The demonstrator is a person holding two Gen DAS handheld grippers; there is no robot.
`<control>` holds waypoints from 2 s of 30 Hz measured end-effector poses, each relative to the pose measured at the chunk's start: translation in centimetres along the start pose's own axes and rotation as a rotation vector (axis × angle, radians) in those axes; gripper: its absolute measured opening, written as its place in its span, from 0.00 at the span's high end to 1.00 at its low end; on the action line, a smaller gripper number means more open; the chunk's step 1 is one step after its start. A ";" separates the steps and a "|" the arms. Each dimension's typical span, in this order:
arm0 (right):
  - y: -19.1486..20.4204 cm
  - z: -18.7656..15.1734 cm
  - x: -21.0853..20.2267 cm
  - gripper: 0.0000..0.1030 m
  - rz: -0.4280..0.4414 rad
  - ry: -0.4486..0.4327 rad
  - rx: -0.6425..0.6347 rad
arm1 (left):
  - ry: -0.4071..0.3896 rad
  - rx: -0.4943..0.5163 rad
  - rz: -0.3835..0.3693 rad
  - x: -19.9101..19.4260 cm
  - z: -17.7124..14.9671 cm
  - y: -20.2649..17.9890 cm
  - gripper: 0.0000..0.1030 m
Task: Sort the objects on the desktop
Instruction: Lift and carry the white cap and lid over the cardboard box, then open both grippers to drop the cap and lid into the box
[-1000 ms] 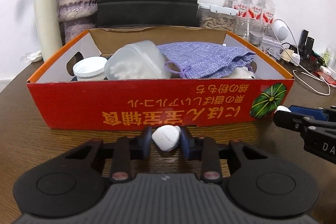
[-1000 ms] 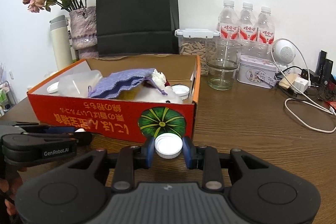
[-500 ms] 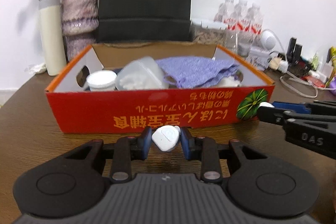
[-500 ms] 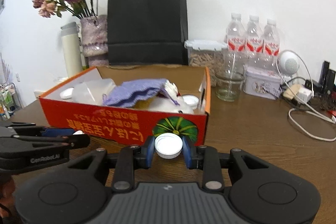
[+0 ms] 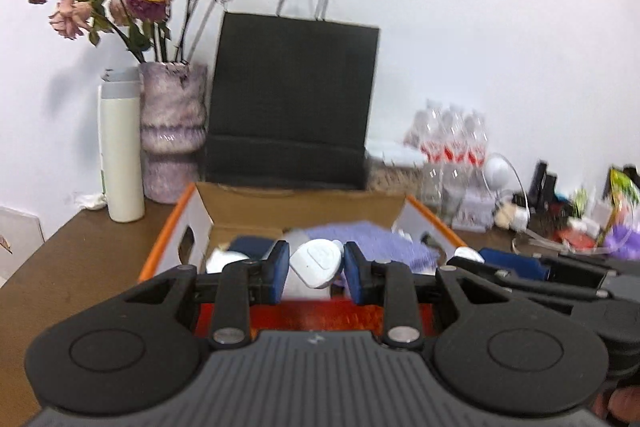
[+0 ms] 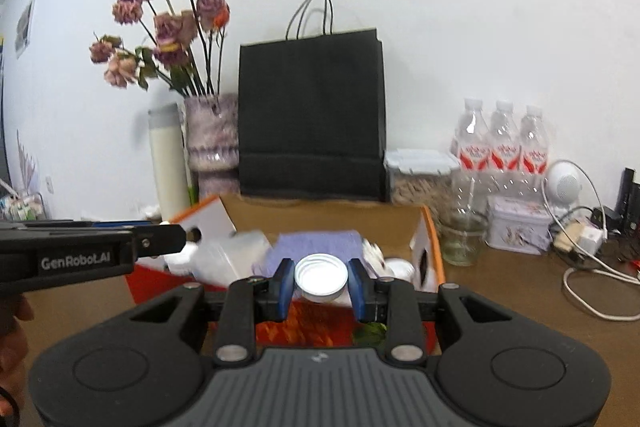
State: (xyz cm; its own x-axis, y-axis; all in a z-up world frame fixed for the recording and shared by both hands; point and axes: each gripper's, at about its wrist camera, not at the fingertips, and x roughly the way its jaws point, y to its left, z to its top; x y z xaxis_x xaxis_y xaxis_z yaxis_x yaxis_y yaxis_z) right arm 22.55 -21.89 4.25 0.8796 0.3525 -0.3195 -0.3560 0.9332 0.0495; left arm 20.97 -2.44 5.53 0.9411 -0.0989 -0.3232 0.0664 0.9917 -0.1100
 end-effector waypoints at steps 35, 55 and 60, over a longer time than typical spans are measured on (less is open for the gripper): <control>-1.3 1.6 12.6 0.49 -0.046 0.075 -0.007 | 0.012 0.055 0.125 10.4 1.4 3.6 0.50; -1.9 1.5 11.5 0.00 -0.087 0.033 0.027 | -0.061 -0.006 0.183 8.9 1.3 3.9 0.00; -1.7 1.2 9.9 0.00 -0.089 0.023 0.026 | -0.077 0.008 0.169 7.4 0.6 3.5 0.00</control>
State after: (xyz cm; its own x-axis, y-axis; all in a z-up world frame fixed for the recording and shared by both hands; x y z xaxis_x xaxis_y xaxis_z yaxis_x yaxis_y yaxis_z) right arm 32.24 -19.90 2.14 0.9000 0.2665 -0.3450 -0.2678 0.9624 0.0448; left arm 28.37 0.35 3.37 0.9617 0.0757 -0.2635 -0.0927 0.9943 -0.0528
